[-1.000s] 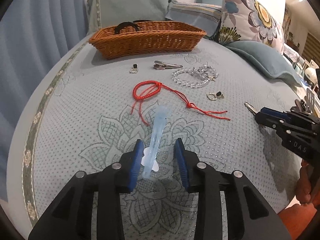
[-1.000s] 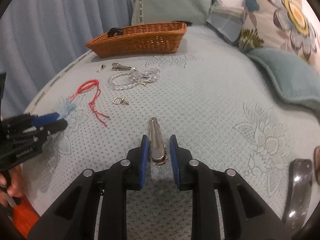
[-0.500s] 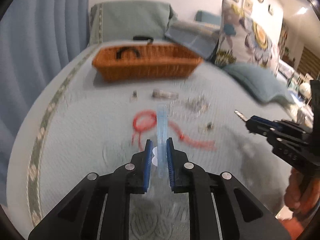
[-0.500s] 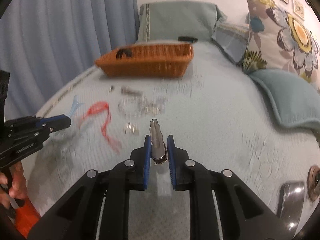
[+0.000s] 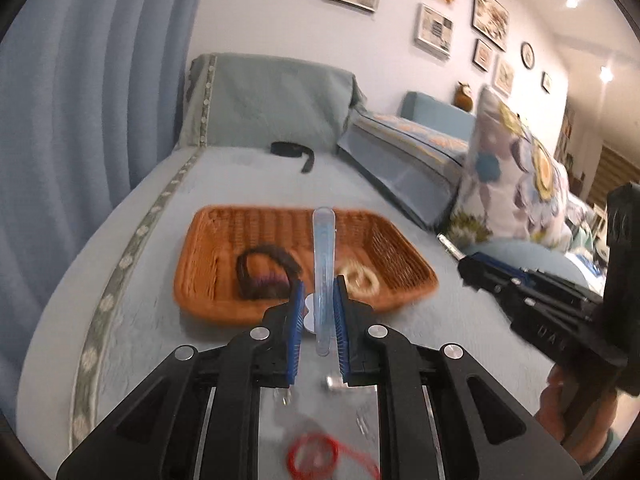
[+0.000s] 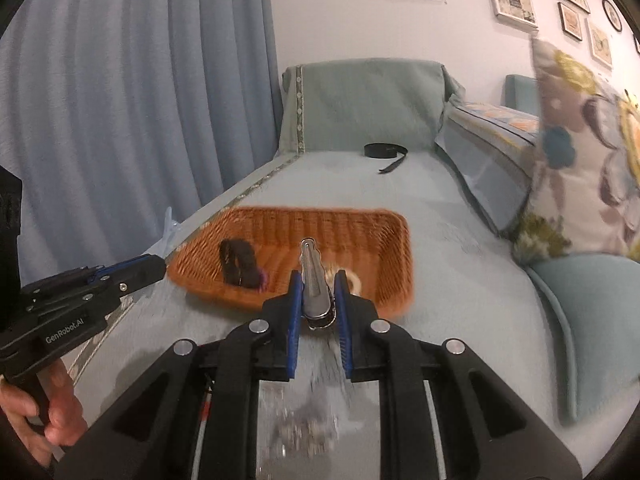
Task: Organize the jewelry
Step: 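Carry both clips into the basket and open both tools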
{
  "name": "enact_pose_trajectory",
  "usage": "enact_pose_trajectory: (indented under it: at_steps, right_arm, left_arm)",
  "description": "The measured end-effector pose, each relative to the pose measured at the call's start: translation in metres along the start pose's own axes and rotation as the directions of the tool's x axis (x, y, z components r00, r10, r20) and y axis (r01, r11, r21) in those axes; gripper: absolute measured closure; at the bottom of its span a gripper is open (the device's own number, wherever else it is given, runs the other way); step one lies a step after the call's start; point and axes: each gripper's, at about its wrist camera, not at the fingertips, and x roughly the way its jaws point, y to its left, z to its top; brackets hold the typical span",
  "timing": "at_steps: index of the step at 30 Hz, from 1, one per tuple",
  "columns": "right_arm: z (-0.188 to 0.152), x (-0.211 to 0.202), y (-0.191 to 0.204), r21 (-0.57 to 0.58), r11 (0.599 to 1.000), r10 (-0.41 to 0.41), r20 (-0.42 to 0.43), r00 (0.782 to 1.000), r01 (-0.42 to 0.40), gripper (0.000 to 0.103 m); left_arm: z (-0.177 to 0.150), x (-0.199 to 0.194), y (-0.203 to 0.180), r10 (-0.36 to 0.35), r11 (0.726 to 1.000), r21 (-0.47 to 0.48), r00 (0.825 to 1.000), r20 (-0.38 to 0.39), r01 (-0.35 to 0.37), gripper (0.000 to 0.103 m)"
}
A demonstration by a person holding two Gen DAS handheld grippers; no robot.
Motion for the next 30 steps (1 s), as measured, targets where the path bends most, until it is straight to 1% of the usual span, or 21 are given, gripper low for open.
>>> enact_pose_trajectory:
  at_steps: [3,5,8,11,15,17,20,22,23,25,26,27,30]
  right_arm:
    - [0.013,0.032,-0.003,0.005,1.000,0.009,-0.009,1.000,-0.009,0.089]
    - [0.017,0.054,-0.006,0.020,1.000,0.020,-0.028,0.999,-0.020,0.089]
    - [0.019,0.086,-0.013,0.068,0.996,0.070,-0.076,0.995,-0.065,0.089]
    - [0.017,0.116,-0.021,0.110,0.992,0.075,-0.130,0.989,-0.061,0.089]
    - [0.011,0.135,-0.025,0.117,0.992,0.061,-0.163,0.985,-0.042,0.089]
    - [0.007,0.141,-0.025,0.115,0.993,0.054,-0.177,0.983,-0.034,0.089]
    - [0.005,0.144,-0.028,0.138,0.989,0.081,-0.180,0.980,-0.057,0.088]
    - [0.006,0.141,-0.032,0.158,0.986,0.089,-0.175,0.981,-0.061,0.086]
    - [0.007,0.139,-0.033,0.163,0.984,0.094,-0.171,0.981,-0.066,0.080]
    - [0.007,0.135,-0.033,0.158,0.986,0.082,-0.162,0.983,-0.056,0.073]
    - [0.008,0.132,-0.032,0.154,0.986,0.080,-0.158,0.984,-0.056,0.065]
    - [0.008,0.130,-0.031,0.151,0.987,0.080,-0.153,0.985,-0.056,0.063]
    - [0.009,0.117,-0.025,0.130,0.990,0.075,-0.133,0.988,-0.058,0.062]
  left_arm:
    - [0.010,0.020,0.011,0.008,1.000,-0.018,1.000,0.005,-0.008,0.090]
    - [0.014,0.038,0.023,0.010,0.999,-0.047,1.000,0.004,-0.010,0.090]
    - [0.016,0.058,0.035,0.005,0.996,-0.085,1.000,-0.003,-0.005,0.090]
    - [0.013,0.077,0.039,0.019,0.996,-0.082,1.000,-0.009,-0.019,0.090]
    - [0.009,0.094,0.043,0.016,0.997,-0.080,0.999,-0.027,-0.019,0.090]
    - [0.007,0.096,0.046,0.017,0.997,-0.079,1.000,-0.024,-0.019,0.090]
    - [0.008,0.094,0.049,0.001,0.996,-0.089,1.000,-0.025,-0.003,0.089]
    - [0.008,0.090,0.048,-0.016,0.995,-0.097,1.000,-0.018,0.015,0.082]
    - [0.008,0.087,0.048,-0.018,0.995,-0.097,1.000,-0.012,0.017,0.074]
    - [0.009,0.081,0.047,-0.017,0.995,-0.094,1.000,0.001,0.017,0.067]
    - [0.009,0.078,0.047,-0.024,0.995,-0.099,1.000,0.004,0.024,0.060]
    - [0.010,0.075,0.046,-0.029,0.994,-0.106,1.000,0.008,0.030,0.058]
    - [0.012,0.064,0.046,-0.040,0.991,-0.129,0.999,0.021,0.042,0.058]
